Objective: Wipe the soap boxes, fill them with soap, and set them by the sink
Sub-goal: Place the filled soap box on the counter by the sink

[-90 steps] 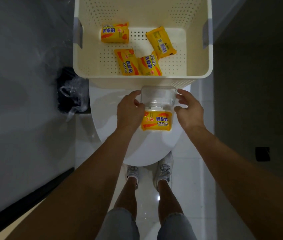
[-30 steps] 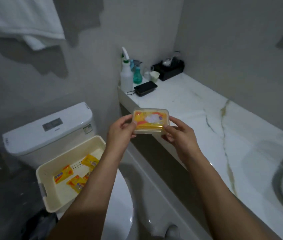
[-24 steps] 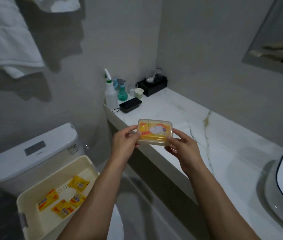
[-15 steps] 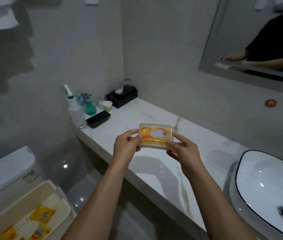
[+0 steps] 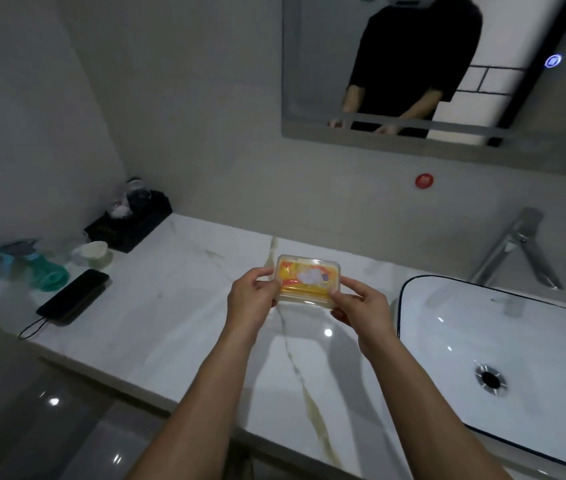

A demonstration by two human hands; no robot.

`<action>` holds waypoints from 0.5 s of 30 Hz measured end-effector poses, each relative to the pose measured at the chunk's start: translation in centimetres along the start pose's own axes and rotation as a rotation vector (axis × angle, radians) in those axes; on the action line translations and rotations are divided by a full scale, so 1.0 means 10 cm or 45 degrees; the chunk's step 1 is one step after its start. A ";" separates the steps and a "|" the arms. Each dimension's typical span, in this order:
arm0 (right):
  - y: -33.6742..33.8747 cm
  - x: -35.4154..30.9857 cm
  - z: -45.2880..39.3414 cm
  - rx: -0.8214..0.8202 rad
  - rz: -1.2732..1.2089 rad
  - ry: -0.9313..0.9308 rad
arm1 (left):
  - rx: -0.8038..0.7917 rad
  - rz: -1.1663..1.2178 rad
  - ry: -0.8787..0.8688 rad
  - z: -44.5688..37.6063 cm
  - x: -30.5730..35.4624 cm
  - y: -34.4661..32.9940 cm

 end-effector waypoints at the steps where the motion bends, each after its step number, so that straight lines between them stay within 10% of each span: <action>1: 0.00 0.01 -0.10 0.039 0.001 0.005 | -0.024 -0.011 0.005 -0.12 0.02 -0.05; 15: -0.34 0.27 -1.41 0.405 0.072 -0.029 | -0.321 -0.311 -0.089 -1.83 0.03 -0.50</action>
Point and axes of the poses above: each hand's wrist, its own z-axis away from the middle knuckle, its own y-axis out of the back of the hand, x = y × z, the point moved 1 cm from there along -z, towards the middle knuckle, and after that the axes turned 11 degrees about -z, right-handed, at the moved point
